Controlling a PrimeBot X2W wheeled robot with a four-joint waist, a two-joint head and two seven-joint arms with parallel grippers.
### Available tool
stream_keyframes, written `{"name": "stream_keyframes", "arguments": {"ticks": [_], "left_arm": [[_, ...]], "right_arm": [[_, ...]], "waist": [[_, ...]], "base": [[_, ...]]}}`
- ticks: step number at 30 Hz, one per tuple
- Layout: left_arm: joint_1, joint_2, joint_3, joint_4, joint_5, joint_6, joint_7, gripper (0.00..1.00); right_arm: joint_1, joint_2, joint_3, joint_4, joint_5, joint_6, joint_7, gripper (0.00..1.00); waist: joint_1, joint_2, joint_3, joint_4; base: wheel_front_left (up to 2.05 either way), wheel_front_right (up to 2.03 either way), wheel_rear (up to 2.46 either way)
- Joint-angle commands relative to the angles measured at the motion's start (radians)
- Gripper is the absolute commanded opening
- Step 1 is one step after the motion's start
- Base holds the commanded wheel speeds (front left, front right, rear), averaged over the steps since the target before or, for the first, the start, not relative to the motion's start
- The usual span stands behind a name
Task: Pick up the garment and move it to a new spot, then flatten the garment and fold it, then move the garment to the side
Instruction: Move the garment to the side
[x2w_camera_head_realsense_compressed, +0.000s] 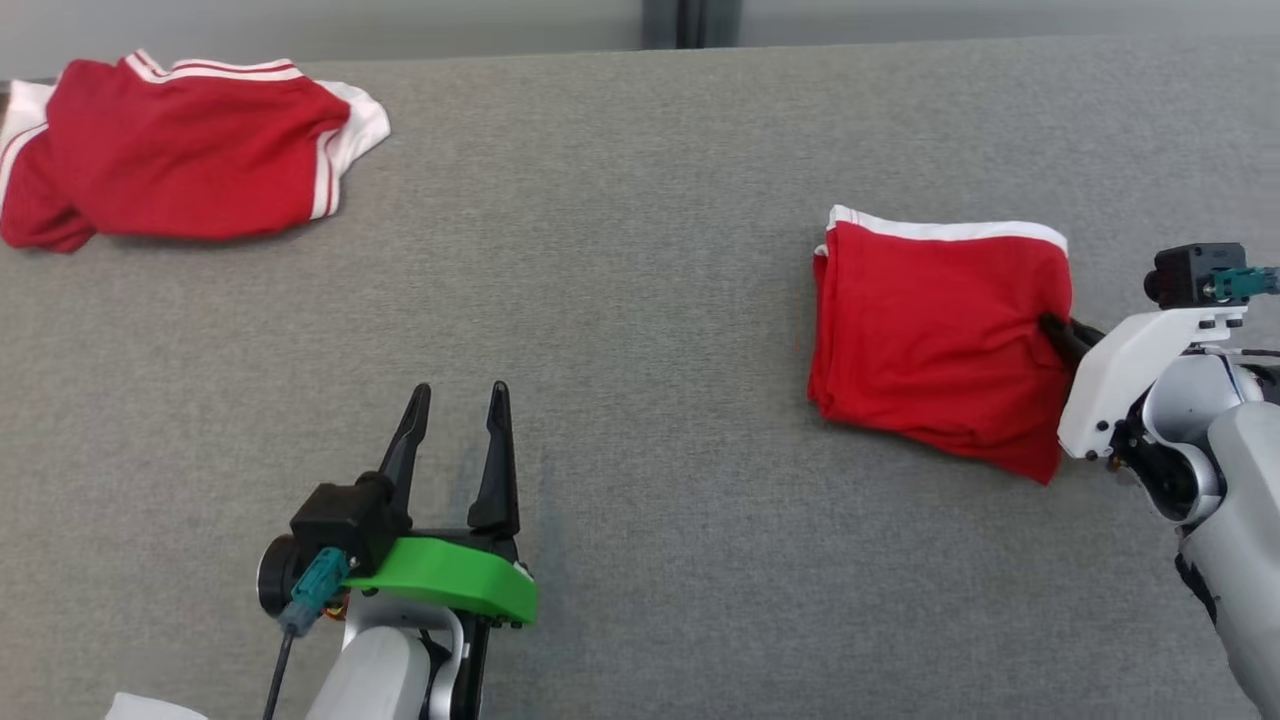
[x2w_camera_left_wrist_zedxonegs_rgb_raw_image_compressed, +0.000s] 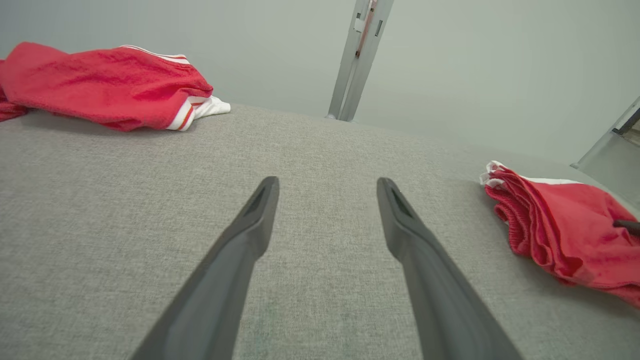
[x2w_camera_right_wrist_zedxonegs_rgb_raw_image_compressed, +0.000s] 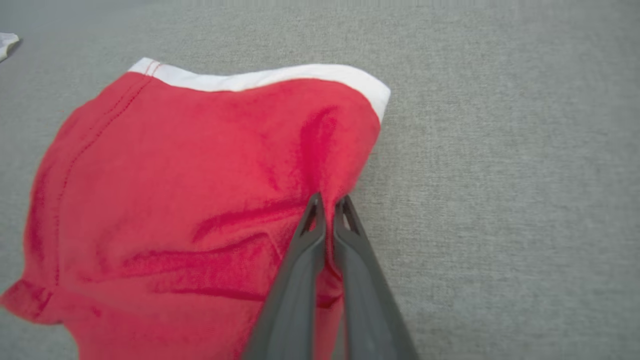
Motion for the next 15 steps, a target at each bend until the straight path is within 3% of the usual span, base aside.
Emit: {"name": "stream_keyframes", "arguments": {"ticks": [1,6,10,15], "left_arm": [[-0.020,0.003,0.003,-0.003,0.015,-0.003,0.001,1.00],[-0.041,0.007,0.003,0.003,0.044,-0.011,0.001,1.00],[-0.060,0.021,0.001,0.014,0.062,-0.020,0.001,1.00],[-0.085,0.027,-0.013,0.027,0.075,-0.027,0.003,1.00]], "right_arm": [[-0.013,-0.011,-0.008,-0.003,-0.009,0.000,-0.014,0.00],[-0.018,-0.020,-0.043,0.006,-0.029,0.000,-0.060,0.00],[-0.026,0.013,-0.068,0.027,-0.032,0.000,-0.110,0.00],[-0.034,0.036,-0.072,0.055,-0.038,0.000,-0.166,0.00]], "waist": [[0.0000,-0.0001,0.031,-0.103],[0.0000,-0.0001,0.064,-0.216],[0.0000,-0.0001,0.091,-0.294],[0.0000,-0.0001,0.110,-0.333]], "base": [[0.00,0.00,0.00],[0.00,0.00,0.00],[0.00,0.00,0.00],[0.00,0.00,0.00]]}}
